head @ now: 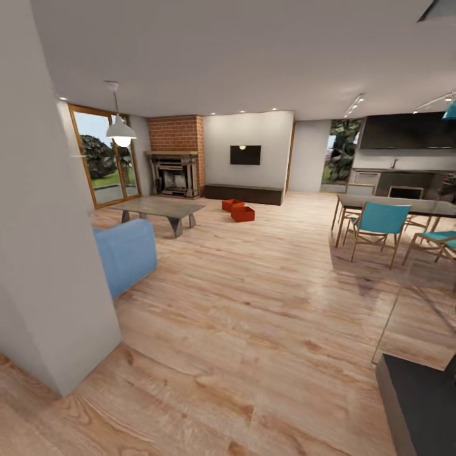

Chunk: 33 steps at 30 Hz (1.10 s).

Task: Move the two storage containers from the living room to the garage. In the garage, place one container on the floor and stack the other container on top of it (either order is fine).

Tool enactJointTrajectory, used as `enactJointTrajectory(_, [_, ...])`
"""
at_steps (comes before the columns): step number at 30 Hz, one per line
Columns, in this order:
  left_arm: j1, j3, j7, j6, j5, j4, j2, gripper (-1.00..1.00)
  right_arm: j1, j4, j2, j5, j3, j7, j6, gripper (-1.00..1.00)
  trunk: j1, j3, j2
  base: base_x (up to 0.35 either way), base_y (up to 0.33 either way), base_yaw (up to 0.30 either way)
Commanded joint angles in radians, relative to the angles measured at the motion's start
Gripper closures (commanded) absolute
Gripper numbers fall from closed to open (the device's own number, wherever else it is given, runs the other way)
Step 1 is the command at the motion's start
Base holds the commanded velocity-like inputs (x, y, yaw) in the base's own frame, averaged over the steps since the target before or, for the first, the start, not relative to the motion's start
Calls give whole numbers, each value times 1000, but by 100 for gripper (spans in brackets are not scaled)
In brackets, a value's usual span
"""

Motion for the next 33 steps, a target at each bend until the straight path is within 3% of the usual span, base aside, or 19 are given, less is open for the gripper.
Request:
enactJointTrajectory(1, [0,1,0,-1,9,0,0,-100,-1,3,1,-8,8,0,-5,-100,1,-1,0,323,0,-179])
enactJointTrajectory(21, [0,0,-1,-1,9,0,0,-100,-1,3,1,-8,8,0,-6,-100,1,-1,0,323,0,-176])
enactJointTrajectory(33, [0,0,-1,-1,9,0,0,-100,-2,3,1,-17,8,0,-5,-100,1,-1,0,323,0,-14])
